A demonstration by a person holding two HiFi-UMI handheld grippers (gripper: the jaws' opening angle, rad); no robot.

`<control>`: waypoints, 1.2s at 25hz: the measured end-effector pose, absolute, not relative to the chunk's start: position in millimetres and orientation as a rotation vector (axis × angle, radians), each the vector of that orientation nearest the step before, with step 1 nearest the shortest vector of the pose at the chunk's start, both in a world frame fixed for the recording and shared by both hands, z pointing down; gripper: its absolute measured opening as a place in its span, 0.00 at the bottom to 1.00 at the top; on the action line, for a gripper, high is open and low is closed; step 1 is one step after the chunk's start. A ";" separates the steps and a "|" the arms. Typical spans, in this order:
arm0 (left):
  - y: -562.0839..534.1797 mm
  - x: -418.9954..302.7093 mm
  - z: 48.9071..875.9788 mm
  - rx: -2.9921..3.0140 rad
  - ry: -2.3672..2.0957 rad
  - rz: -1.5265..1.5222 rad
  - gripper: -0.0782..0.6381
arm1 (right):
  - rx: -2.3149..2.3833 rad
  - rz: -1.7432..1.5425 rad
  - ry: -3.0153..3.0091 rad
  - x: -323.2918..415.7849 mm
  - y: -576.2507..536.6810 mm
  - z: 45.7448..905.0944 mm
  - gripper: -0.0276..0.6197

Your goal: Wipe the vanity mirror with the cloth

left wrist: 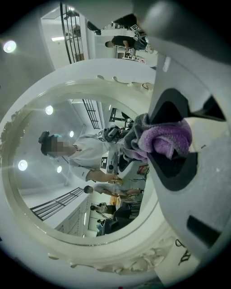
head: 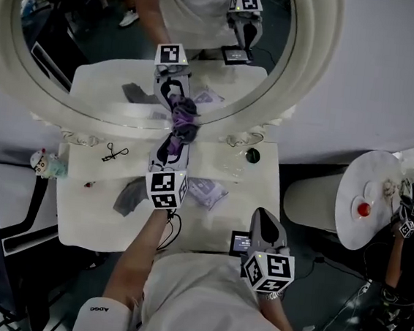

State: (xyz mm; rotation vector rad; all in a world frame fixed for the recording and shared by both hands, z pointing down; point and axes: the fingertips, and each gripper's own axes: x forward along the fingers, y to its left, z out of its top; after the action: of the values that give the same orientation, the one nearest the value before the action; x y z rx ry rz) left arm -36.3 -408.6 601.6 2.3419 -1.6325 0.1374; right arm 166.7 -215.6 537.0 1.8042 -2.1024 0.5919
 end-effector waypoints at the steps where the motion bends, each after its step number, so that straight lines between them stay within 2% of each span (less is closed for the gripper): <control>1: -407.9 -45.7 605.4 2.325 -1.642 0.143 0.33 | 1.797 0.593 -2.105 160.4 -215.3 537.2 0.05; 9: -406.1 -119.1 616.4 2.301 -1.685 0.202 0.33 | 1.769 0.595 -2.115 110.2 -215.0 538.2 0.05; 13: -404.9 -145.4 614.4 2.249 -1.651 0.113 0.33 | 1.768 0.599 -2.125 85.8 -212.7 537.2 0.05; 30: -372.7 -220.7 576.7 2.307 -1.712 0.097 0.33 | 1.789 0.588 -2.163 21.6 -193.3 535.1 0.05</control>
State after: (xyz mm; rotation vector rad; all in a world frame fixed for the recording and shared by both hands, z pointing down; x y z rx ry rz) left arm -220.7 -372.7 576.7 2.3066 -1.7118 0.0974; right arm 21.6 -193.3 535.1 1.7894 -2.1630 0.5881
